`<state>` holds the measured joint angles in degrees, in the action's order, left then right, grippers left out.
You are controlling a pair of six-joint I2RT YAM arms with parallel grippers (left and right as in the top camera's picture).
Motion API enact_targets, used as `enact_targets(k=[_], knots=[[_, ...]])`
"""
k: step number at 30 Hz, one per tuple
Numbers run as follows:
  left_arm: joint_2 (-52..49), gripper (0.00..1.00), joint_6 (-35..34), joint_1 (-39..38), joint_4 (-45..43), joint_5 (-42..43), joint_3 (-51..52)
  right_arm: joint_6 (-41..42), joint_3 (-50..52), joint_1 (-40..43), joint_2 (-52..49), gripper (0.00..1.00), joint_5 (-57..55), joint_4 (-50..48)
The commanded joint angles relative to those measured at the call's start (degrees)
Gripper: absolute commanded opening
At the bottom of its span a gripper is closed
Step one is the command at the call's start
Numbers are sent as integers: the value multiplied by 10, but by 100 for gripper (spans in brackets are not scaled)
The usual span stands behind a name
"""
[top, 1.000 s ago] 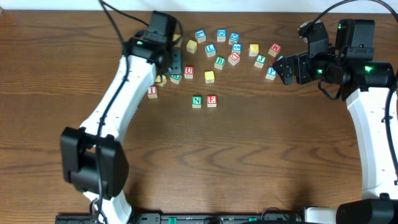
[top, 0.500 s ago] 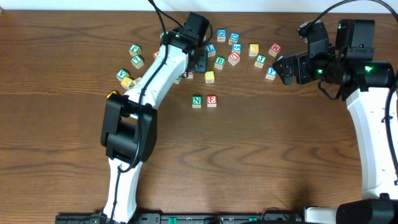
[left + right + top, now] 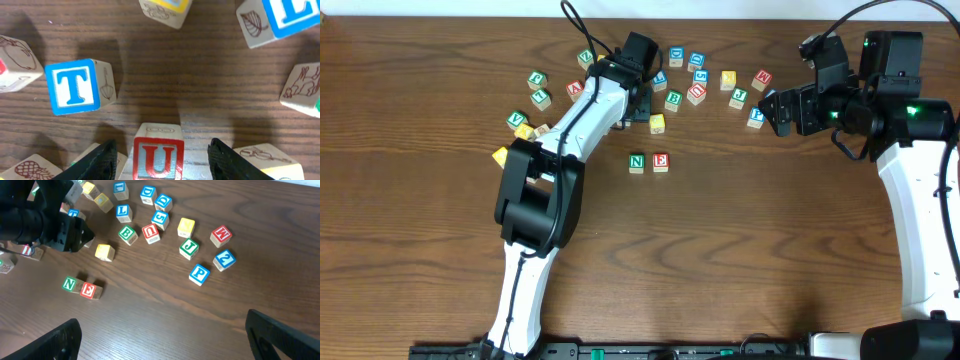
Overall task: Spell out NEURIPS
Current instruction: 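Lower the left gripper around the red U block, then close the left gripper on the red U block and lift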
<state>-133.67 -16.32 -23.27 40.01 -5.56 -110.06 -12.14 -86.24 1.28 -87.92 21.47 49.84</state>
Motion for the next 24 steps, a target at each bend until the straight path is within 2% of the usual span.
enact_targets(k=[1, 9, 11, 16, 20, 24], knots=[[-5, 58, -18, 5, -3, -31, -17, 3, -12, 1, 0, 99, 10, -1], [-29, 57, -18, 5, -2, -27, -15, 3, -12, 1, 0, 99, 10, -1], [-32, 51, -18, 5, -3, -26, -15, 3, -12, 1, 0, 99, 10, -1], [-32, 42, -18, 5, -7, -26, -15, 3, -12, 1, 0, 99, 10, -1], [-32, 40, -18, 5, -7, -26, -15, 3, -12, 1, 0, 99, 10, -1], [-30, 34, -18, 5, -5, -26, -15, 3, -12, 1, 0, 99, 10, -1]])
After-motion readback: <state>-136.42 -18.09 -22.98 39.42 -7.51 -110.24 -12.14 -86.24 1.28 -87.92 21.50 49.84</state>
